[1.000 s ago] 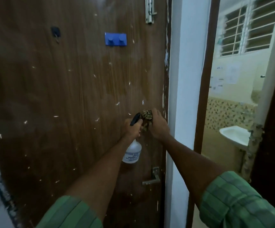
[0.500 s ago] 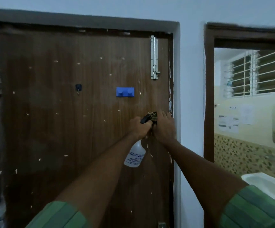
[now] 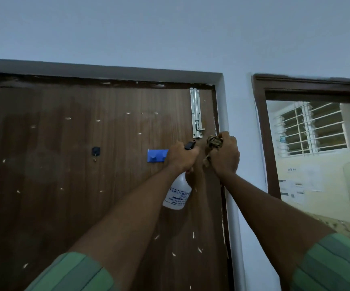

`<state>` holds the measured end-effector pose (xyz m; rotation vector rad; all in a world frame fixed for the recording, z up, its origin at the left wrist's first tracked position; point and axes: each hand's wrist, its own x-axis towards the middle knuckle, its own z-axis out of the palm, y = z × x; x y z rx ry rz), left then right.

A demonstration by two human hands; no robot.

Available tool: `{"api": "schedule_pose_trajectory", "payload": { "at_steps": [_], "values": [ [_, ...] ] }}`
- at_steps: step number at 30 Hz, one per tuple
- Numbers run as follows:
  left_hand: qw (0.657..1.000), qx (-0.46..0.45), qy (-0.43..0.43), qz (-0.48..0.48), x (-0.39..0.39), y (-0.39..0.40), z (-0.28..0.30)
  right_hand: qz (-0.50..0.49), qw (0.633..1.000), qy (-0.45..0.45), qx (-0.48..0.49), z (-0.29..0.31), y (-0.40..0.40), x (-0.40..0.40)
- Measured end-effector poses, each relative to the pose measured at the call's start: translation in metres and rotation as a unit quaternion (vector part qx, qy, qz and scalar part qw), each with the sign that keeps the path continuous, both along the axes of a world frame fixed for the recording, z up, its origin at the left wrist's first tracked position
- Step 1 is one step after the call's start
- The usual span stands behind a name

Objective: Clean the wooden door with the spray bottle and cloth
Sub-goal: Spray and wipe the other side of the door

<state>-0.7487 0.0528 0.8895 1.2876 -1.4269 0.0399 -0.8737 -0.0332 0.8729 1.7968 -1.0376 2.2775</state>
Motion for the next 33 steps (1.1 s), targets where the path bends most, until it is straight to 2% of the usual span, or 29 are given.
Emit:
{"api": "schedule_pose_trajectory", "payload": {
  "at_steps": [7,12,16,20,25,30,33],
  "values": [
    [0.999,-0.019,-0.041,0.001,-0.006,-0.022,0.045,-0.01,0.999,-0.019,-0.033,0.038,-0.026,0.003],
    [0.997,-0.045,-0.06,0.031,-0.018,-0.037,0.075,-0.021,0.994,0.049,-0.096,0.047,-0.047,0.009],
    [0.993,-0.063,-0.07,0.07,-0.026,-0.048,0.091,-0.066,0.982,0.093,-0.148,0.031,-0.067,0.011],
    [0.992,-0.057,-0.085,0.076,-0.029,-0.054,0.096,-0.058,0.972,0.139,-0.182,0.023,-0.081,0.01],
    [0.988,-0.057,-0.1,0.099,-0.027,-0.066,0.099,-0.012,0.982,0.114,-0.15,0.077,-0.082,0.0],
    [0.988,-0.064,-0.099,0.103,-0.014,-0.074,0.114,-0.089,0.953,0.223,-0.184,0.132,-0.09,0.005],
    [0.986,-0.061,-0.112,0.111,-0.007,-0.082,0.117,-0.078,0.956,0.212,-0.187,0.125,-0.097,0.006]
  ]
}}
